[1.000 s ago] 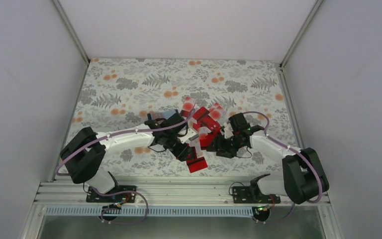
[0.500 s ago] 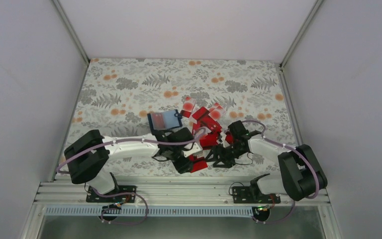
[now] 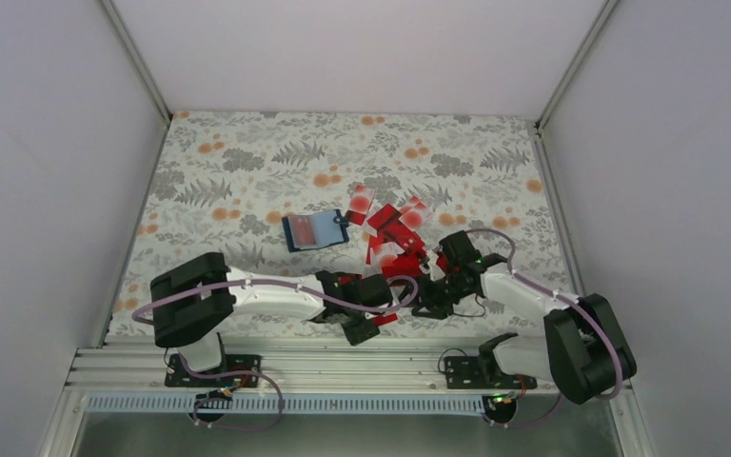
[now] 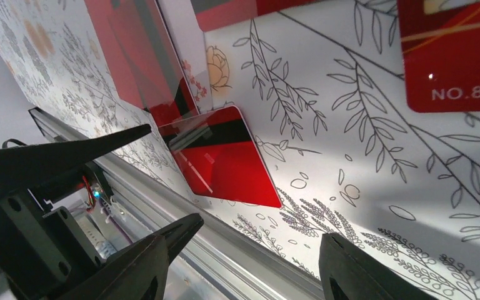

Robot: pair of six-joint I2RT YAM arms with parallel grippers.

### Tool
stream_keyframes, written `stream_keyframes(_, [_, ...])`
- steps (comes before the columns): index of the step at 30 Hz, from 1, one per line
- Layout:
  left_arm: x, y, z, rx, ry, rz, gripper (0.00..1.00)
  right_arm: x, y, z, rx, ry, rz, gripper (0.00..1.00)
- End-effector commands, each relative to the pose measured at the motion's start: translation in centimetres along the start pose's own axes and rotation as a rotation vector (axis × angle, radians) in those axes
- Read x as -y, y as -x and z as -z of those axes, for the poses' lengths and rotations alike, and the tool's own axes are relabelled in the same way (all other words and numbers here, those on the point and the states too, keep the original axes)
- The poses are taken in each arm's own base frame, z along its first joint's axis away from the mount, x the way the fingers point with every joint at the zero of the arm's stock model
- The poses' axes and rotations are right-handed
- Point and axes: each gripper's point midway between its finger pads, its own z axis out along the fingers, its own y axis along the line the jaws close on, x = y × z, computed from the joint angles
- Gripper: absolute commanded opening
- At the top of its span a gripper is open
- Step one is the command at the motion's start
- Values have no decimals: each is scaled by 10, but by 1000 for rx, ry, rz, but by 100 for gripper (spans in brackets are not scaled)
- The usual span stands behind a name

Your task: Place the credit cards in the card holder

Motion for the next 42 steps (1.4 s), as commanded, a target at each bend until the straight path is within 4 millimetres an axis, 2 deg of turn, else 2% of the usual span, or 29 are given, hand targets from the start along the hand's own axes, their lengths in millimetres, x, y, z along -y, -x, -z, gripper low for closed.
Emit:
stream_keyframes(1, [-14, 18, 2, 55, 92, 28, 71, 0, 6, 7, 61, -26, -14, 62])
stream_keyframes(7, [-13, 11, -12, 34, 80, 24, 68, 0, 11, 9, 88, -37, -22, 61])
stream_keyframes(15, [2, 24, -10, 94, -10, -3, 70, -3, 18, 9, 105, -39, -25, 61])
stream_keyframes(19, [-9, 15, -23, 51, 32, 33, 66, -4, 23, 10, 119, -49, -25, 61])
stream_keyframes(24, [-36, 9, -36, 25, 54, 144, 62, -1, 27, 12, 141, -72, -31, 60])
stream_keyframes(31, [-47, 8, -47, -4, 25, 253, 55, 1, 38, 21, 215, -110, -48, 60])
stream_keyframes(38, [-30, 26, -35, 45, -195, 365, 51, -14, 58, 32, 300, -75, -51, 60])
stream_keyframes(42, [-20, 29, -30, 16, -265, 381, 50, -18, 60, 34, 311, -53, -79, 60])
